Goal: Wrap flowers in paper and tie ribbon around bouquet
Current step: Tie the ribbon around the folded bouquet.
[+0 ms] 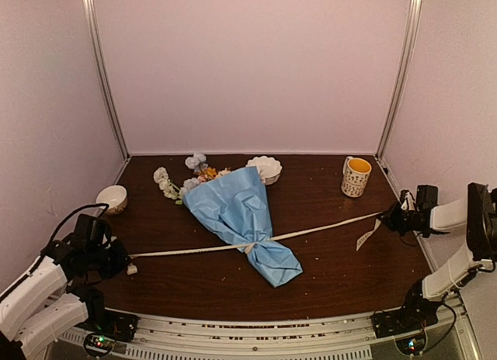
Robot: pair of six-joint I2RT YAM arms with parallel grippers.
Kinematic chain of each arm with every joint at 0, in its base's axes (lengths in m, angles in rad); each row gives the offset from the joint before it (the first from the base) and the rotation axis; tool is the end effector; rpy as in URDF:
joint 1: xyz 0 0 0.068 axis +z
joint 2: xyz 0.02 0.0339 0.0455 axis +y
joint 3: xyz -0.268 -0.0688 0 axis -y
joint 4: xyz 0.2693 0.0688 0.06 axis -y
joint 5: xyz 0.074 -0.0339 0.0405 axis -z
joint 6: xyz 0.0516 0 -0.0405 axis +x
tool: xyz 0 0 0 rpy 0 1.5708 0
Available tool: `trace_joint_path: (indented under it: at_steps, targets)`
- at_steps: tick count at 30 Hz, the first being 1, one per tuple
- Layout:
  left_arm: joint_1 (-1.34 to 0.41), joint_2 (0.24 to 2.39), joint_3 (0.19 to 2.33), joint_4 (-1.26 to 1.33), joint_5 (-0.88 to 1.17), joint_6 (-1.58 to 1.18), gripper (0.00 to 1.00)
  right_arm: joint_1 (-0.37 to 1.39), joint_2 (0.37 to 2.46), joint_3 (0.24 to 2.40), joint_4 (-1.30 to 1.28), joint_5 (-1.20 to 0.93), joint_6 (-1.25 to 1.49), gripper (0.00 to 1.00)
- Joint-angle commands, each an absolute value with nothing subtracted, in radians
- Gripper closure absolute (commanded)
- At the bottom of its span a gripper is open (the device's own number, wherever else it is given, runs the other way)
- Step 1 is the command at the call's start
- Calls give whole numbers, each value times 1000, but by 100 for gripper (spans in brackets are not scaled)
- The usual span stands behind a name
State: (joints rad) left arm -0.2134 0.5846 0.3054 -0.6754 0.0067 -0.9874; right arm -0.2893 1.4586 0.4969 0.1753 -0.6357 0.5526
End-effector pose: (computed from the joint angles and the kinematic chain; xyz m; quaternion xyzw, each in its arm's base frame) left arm 0.1411 -0.0309 0.1424 -0.3587 0.8828 -0.1740 0.2484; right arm 0.2722 -0.0491 0.1115 0.2497 0.8500 0.3340 0.3220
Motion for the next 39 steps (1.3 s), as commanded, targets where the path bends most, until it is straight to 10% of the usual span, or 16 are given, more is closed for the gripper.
trace_joint_path:
  at_steps: [1,26,39]
  targets:
    - [-153,601,330,-770,-199,-1018,100,-418,1438,488,355,-514,619,100]
    - [-33,543,345,-806,-244,-1009,100,-447,1341,545,184,-422,476,100]
    - [-340,672,485,-355,-106,-704,100,393,1237,951,-100,-358,224,100]
